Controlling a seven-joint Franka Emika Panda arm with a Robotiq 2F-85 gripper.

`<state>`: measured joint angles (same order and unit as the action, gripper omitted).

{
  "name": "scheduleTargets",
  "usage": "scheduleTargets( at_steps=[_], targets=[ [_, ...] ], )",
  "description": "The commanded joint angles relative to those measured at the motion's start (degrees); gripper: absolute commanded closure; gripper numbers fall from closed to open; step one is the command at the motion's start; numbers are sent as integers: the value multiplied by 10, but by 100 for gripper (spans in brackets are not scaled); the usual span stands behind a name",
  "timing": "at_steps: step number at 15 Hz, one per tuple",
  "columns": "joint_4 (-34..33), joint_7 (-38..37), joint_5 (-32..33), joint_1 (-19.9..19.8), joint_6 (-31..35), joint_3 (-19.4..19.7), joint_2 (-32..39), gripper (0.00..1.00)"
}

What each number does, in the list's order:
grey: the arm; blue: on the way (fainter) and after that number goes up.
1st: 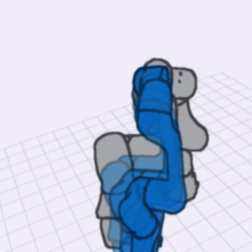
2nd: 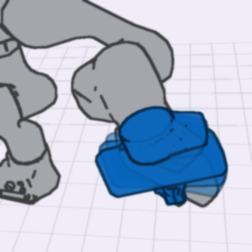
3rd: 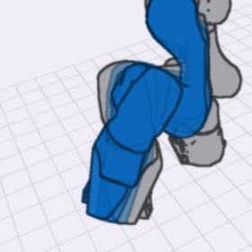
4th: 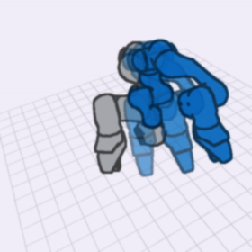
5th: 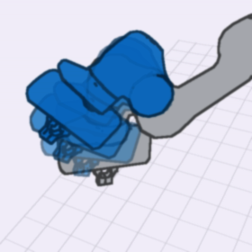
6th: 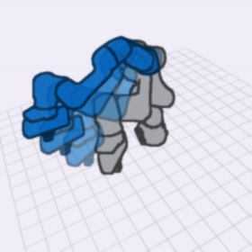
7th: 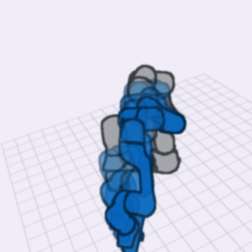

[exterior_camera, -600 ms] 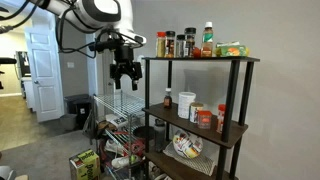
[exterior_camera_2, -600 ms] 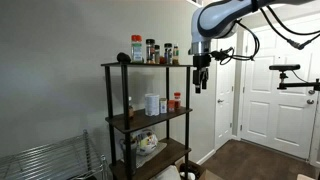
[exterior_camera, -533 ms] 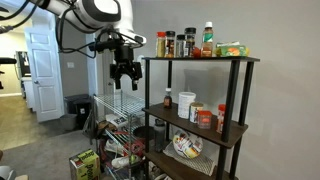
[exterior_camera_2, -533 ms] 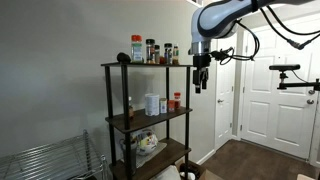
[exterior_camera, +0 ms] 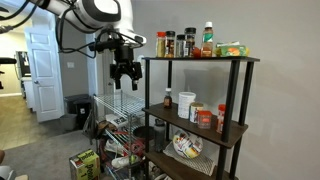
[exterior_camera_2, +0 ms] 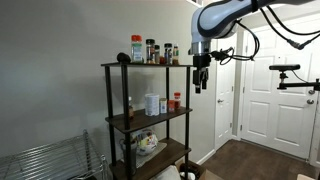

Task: Move the spice bottle to the top shelf

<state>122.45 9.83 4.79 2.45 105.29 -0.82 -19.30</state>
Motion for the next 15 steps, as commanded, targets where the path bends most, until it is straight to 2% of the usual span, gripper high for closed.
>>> scheduleTargets(
  at_steps=[1, 6, 15],
  targets=[
    [13, 3, -1, 1, 13, 3, -6, 0],
    [58, 19, -23, 0, 104, 22, -10, 0],
    [138, 32, -53, -6, 372, 65, 35, 0]
  ],
)
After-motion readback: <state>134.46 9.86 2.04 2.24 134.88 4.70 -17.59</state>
